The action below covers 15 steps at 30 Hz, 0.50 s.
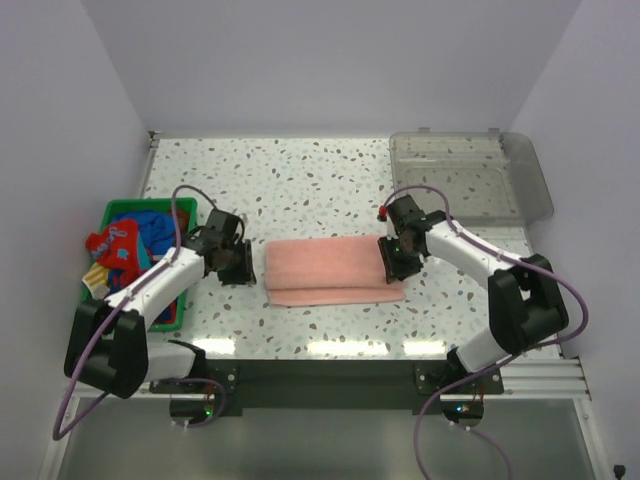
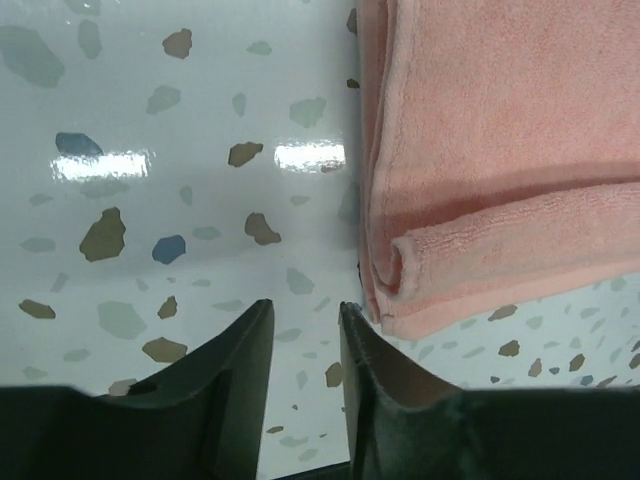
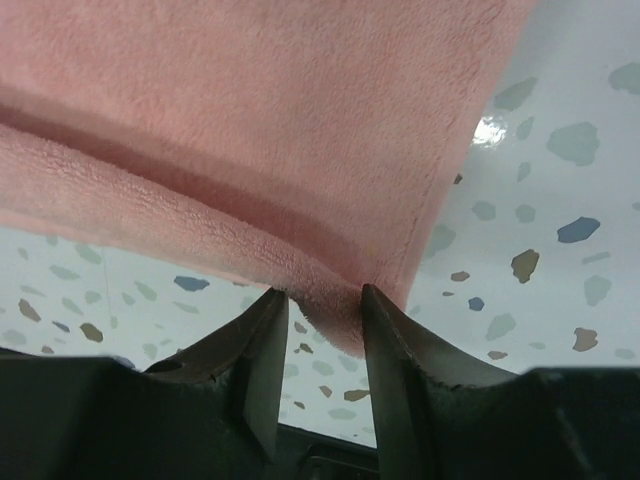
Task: Fold and stack the towels
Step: Fold the towel
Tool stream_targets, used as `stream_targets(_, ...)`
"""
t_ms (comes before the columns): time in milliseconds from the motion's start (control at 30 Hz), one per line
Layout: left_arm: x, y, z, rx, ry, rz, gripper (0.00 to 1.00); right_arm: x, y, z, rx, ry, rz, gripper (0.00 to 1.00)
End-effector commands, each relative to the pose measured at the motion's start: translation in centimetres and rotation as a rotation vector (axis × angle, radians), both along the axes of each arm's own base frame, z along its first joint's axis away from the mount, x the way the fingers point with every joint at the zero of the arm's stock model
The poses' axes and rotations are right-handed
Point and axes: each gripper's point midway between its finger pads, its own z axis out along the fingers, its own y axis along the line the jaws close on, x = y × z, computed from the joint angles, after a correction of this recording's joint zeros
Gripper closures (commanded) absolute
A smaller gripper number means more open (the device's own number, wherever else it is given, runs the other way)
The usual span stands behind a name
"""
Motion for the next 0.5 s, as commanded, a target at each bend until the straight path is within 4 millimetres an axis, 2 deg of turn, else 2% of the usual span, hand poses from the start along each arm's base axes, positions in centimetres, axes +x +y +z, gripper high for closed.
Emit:
stream_targets(0, -0.7, -0.3, 1.5, -0.049, -0.025, 0.053, 0.59, -1.4, 1.1, 1.5, 0.073, -0.020, 0.015, 0.60)
stream_targets(33, -0.5, -0.5, 2.6, -0.070, -0.065, 0.053, 0.49, -1.8, 1.3, 1.7, 0.076, -0.026, 0.023, 0.59)
stream_targets(167, -0.7, -1.2, 5.0, -0.127, -0.138, 0.067, 0.34, -3.6, 2.0, 2.4, 0.119, -0.023, 0.028, 0.52)
stream_targets(233, -0.9, -1.8, 6.1, -0.164, -0.166, 0.078, 0.27, -5.2, 2.3, 2.3, 0.141, -0.010, 0.027, 0.50)
stream_targets(367, -1.0, -3.1, 7.5, -0.229, -0.192, 0.073, 0.23, -6.9, 2.5, 1.6, 0.163, 0.024, 0.007, 0.49)
stream_targets(467, -0.7, -4.5, 8.5, -0.283, -0.209, 0.068, 0.23, -6.3, 2.3, 2.4, 0.176, -0.043, -0.018, 0.49)
